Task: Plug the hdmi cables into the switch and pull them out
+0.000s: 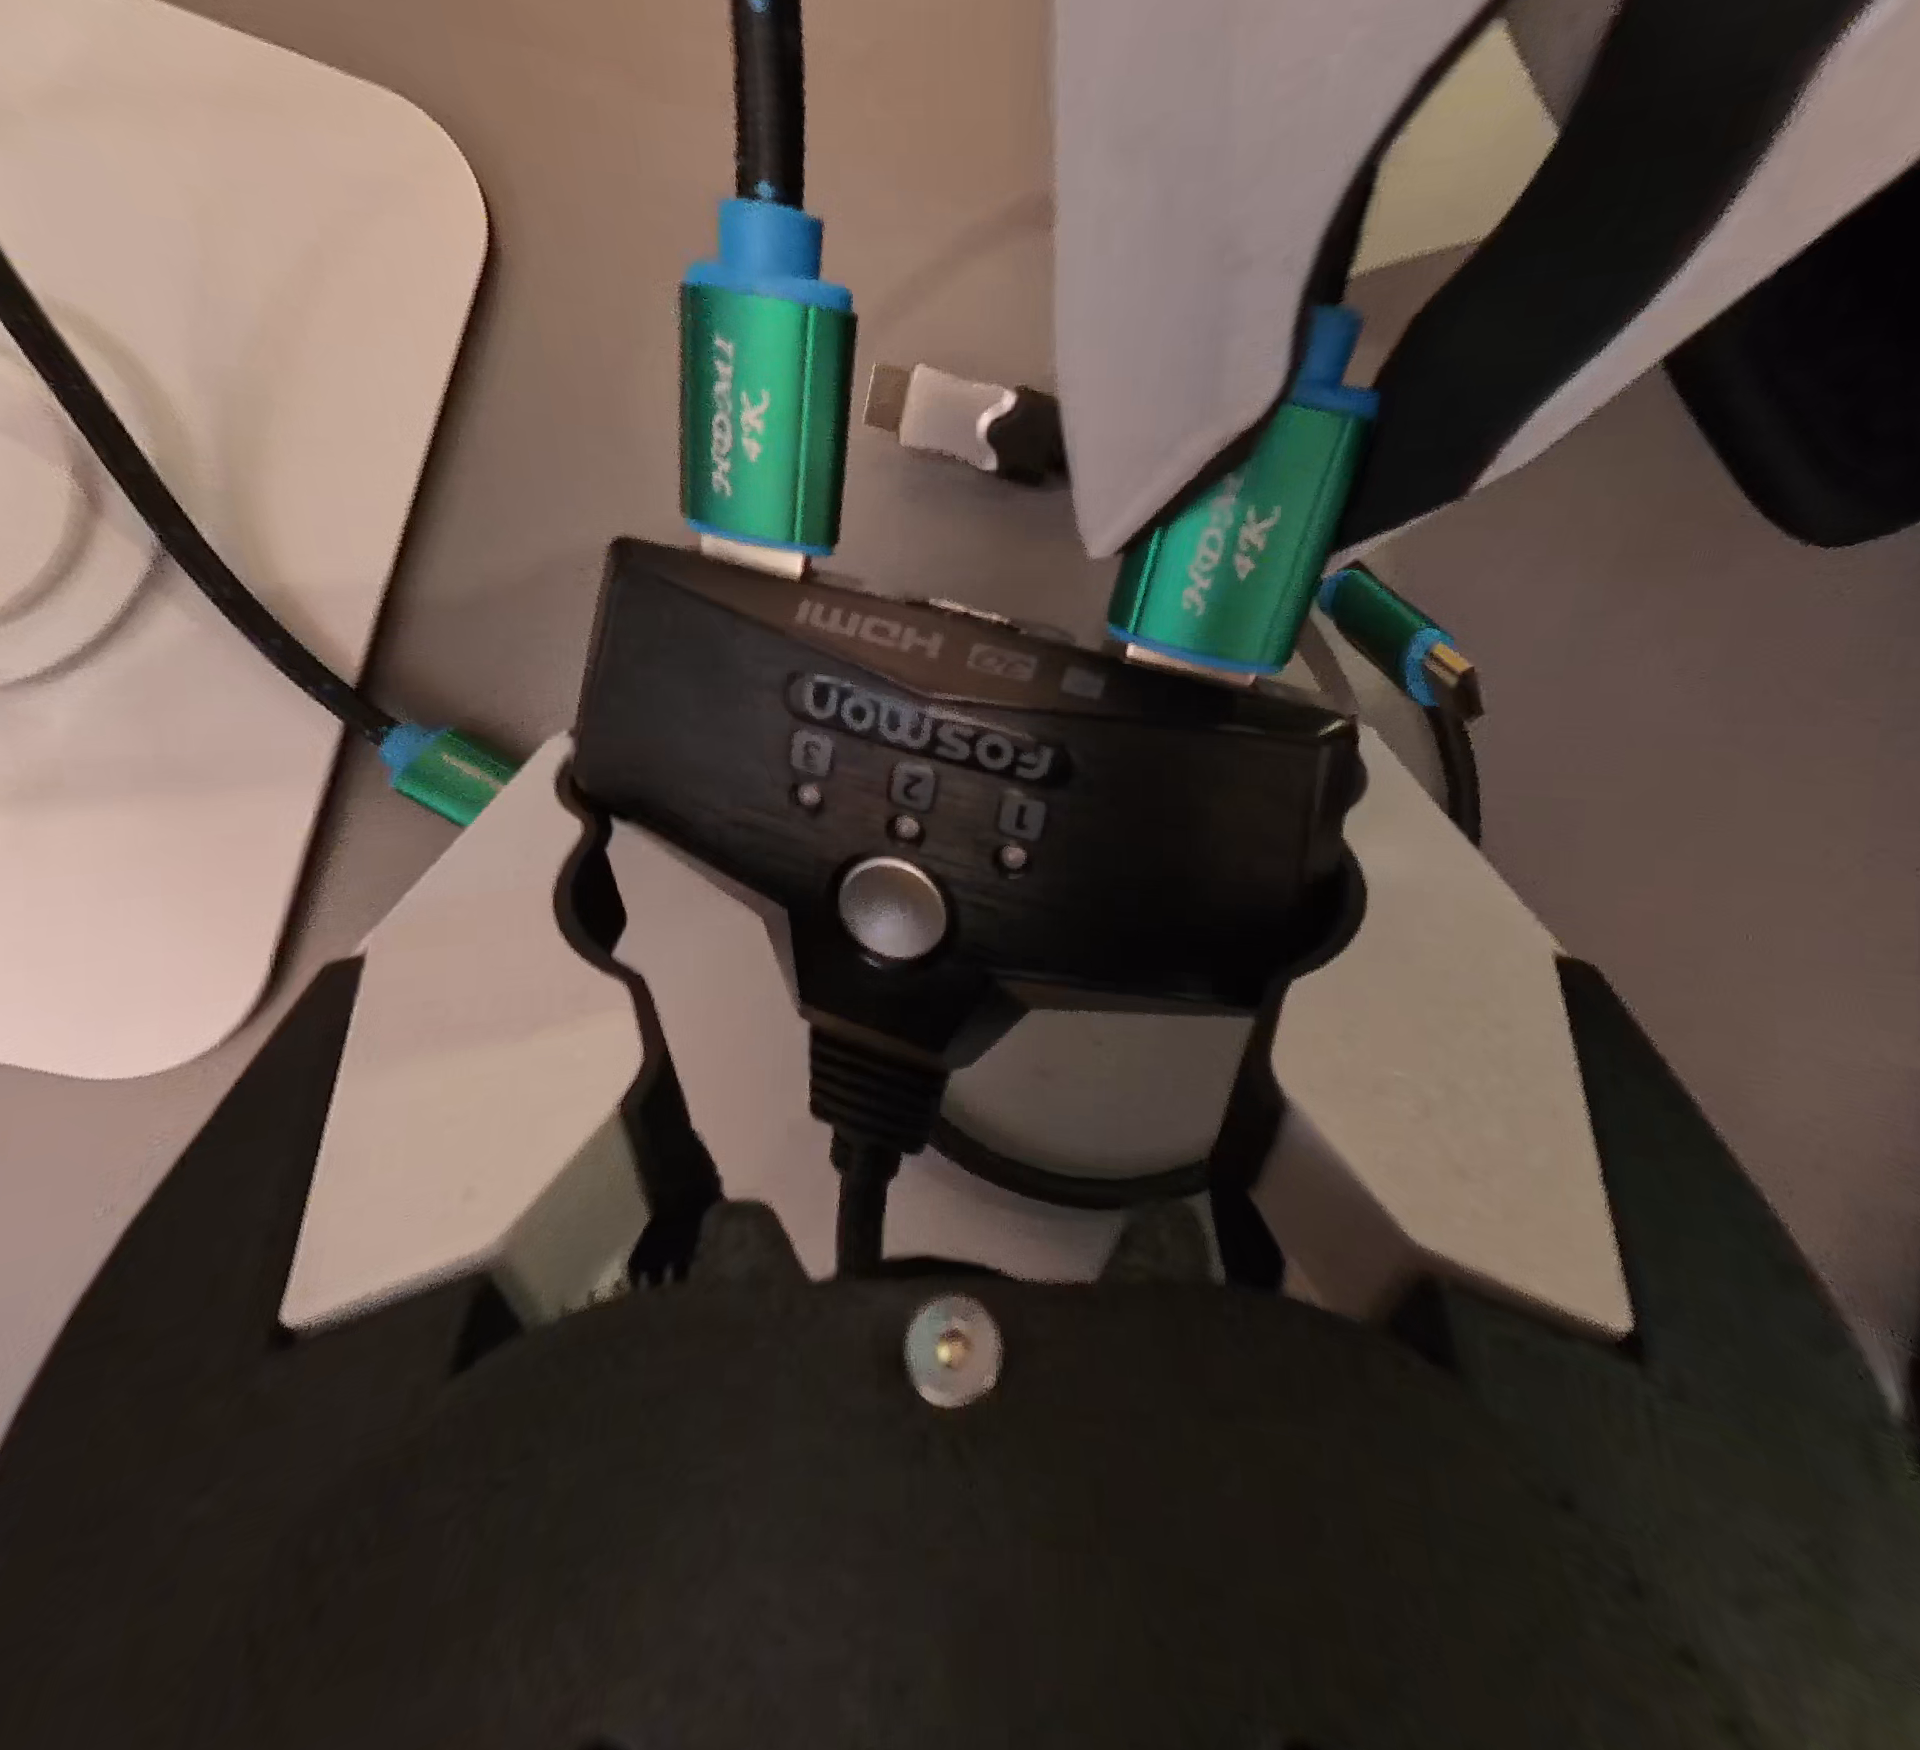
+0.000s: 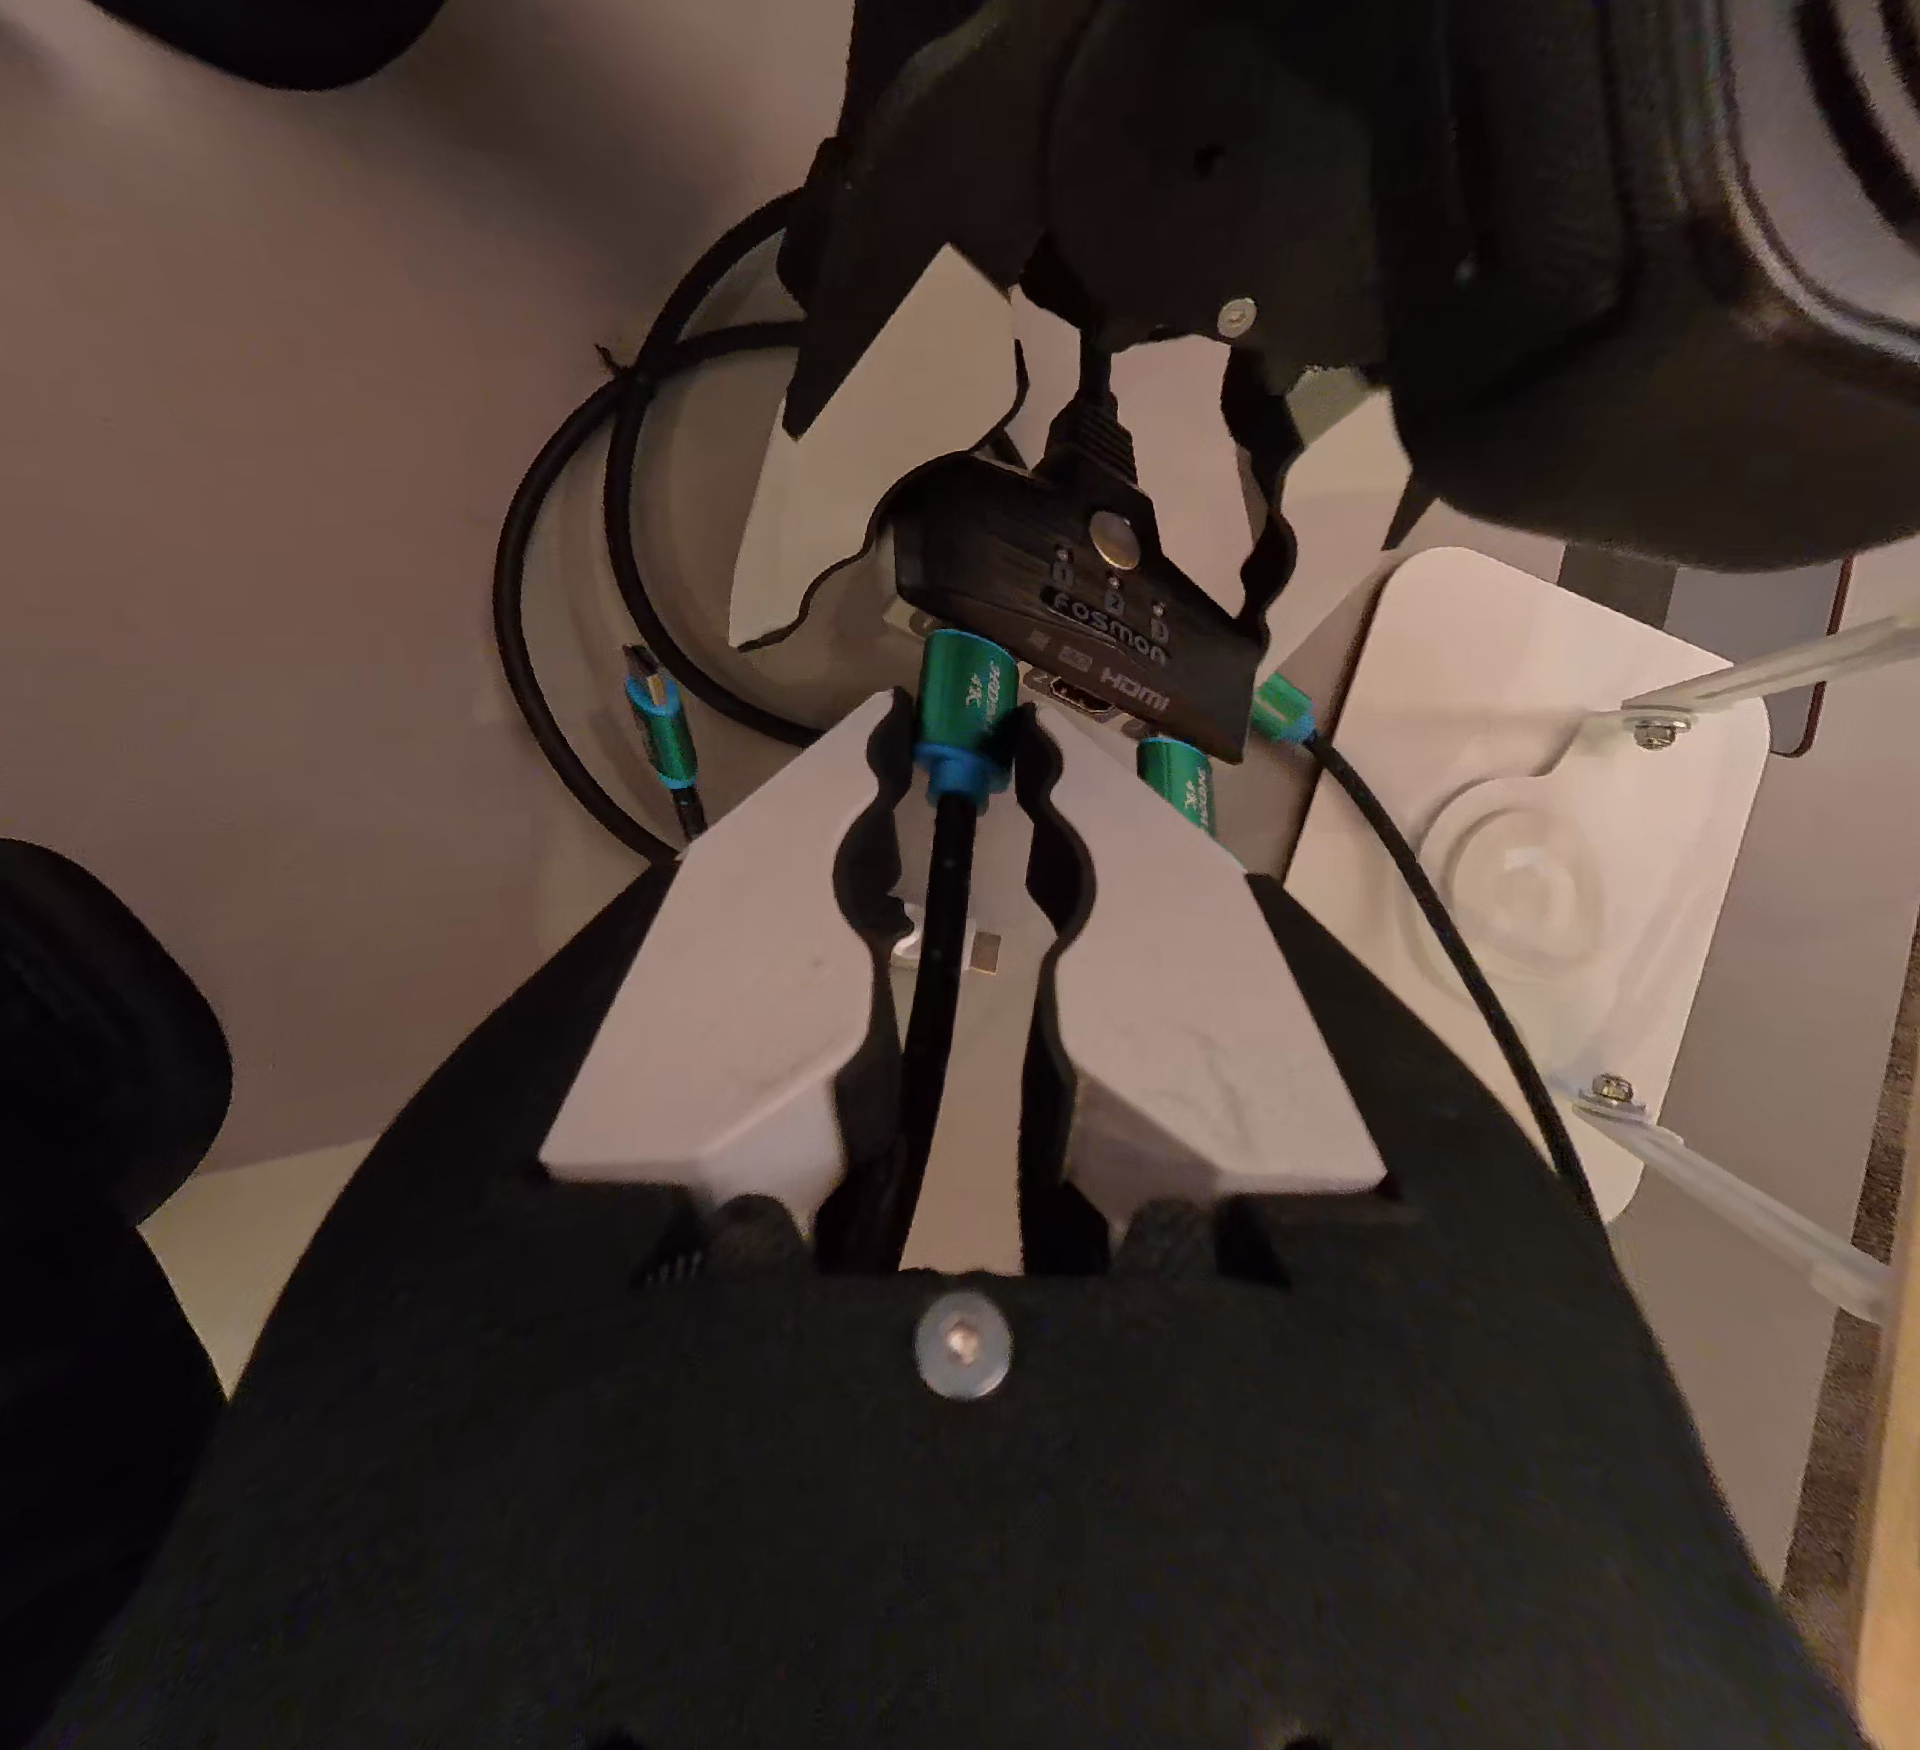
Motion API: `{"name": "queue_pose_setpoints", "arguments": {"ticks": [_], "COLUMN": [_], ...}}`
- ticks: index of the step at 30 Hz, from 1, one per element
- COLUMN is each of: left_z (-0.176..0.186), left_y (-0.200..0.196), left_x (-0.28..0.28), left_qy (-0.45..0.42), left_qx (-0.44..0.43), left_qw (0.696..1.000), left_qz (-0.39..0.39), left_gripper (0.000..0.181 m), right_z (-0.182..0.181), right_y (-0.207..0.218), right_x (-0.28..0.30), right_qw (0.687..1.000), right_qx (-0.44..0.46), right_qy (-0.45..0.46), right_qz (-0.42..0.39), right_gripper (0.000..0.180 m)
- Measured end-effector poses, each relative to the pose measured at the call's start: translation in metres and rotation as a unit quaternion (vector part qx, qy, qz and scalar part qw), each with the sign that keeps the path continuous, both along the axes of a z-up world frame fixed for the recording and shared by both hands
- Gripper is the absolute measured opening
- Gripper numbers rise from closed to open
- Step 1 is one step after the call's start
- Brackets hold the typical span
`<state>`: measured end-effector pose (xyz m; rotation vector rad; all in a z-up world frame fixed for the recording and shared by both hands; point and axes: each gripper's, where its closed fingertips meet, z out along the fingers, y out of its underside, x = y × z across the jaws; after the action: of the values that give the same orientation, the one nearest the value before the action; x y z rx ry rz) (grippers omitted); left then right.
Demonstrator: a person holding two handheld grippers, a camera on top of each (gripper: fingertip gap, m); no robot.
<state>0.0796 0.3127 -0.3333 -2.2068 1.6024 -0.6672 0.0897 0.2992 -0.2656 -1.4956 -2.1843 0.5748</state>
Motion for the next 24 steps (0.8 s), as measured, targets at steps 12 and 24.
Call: {"name": "queue_pose_setpoints", "arguments": {"ticks": [12,24], "left_z": [-0.007,0.003], "left_y": [-0.014,0.010], "left_x": [0.002,0.006], "left_qy": [-0.018,-0.032], "left_qx": [-0.103,-0.042], "left_qw": [0.995,0.998], "left_qz": [0.000,0.037], "left_gripper": [0.107,0.098], "right_z": [-0.003,0.010], "right_y": [0.007,0.025], "right_x": [0.003,0.008], "right_qw": [1.000,0.998], "right_qx": [0.013,0.004], "right_qy": [-0.005,0.037], "right_qz": [-0.011,-0.058], "right_gripper": [0.015,0.020]}}
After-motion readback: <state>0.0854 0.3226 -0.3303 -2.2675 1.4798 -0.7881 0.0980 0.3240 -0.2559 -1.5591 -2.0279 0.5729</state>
